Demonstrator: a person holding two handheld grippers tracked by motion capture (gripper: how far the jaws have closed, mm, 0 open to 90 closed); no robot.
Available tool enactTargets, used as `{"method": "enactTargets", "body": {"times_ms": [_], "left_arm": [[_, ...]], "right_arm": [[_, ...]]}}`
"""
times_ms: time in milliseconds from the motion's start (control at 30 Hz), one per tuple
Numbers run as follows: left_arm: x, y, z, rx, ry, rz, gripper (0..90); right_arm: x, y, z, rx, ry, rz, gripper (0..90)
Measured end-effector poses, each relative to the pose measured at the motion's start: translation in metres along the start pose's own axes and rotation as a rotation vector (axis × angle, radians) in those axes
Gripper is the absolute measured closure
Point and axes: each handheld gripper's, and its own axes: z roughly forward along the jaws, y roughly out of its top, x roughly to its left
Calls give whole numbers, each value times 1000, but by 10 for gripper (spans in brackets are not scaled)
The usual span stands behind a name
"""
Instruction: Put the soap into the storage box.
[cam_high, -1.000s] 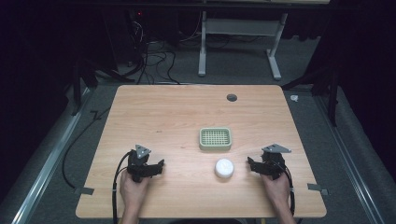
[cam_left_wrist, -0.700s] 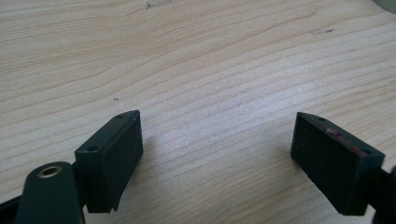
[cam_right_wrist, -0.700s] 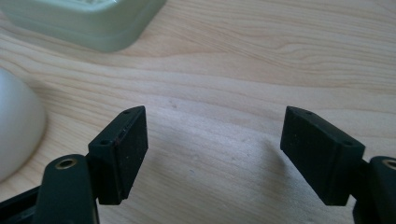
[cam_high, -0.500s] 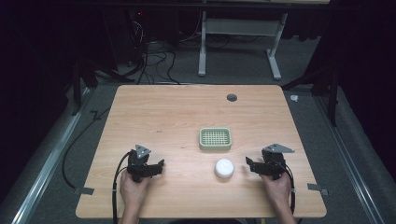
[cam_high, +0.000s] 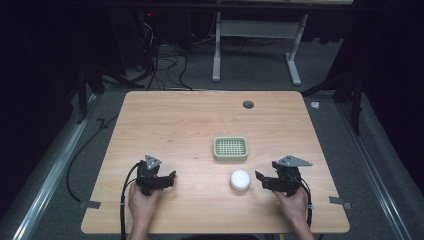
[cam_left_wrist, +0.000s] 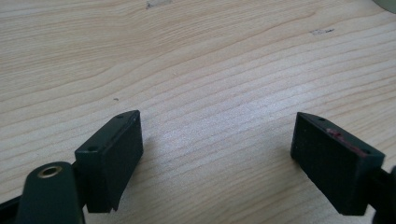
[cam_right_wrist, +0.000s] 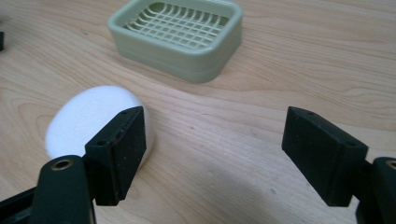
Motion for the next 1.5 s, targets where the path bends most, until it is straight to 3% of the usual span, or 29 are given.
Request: {"method": "enactTargets", "body": {"times_ms": [533, 1000, 1367, 1500], "left_arm": [[0, 0, 0, 0, 0, 0, 173], [0, 0, 0, 0, 0, 0, 173], [0, 0, 0, 0, 0, 0, 173], [0, 0, 0, 0, 0, 0, 173]], "right_arm": [[33, 8, 8, 9, 91, -96, 218], [49, 11, 22, 28, 147, -135, 184], [55, 8, 33, 70, 158, -150, 148], [58, 7, 38, 86, 151, -176, 144]]}}
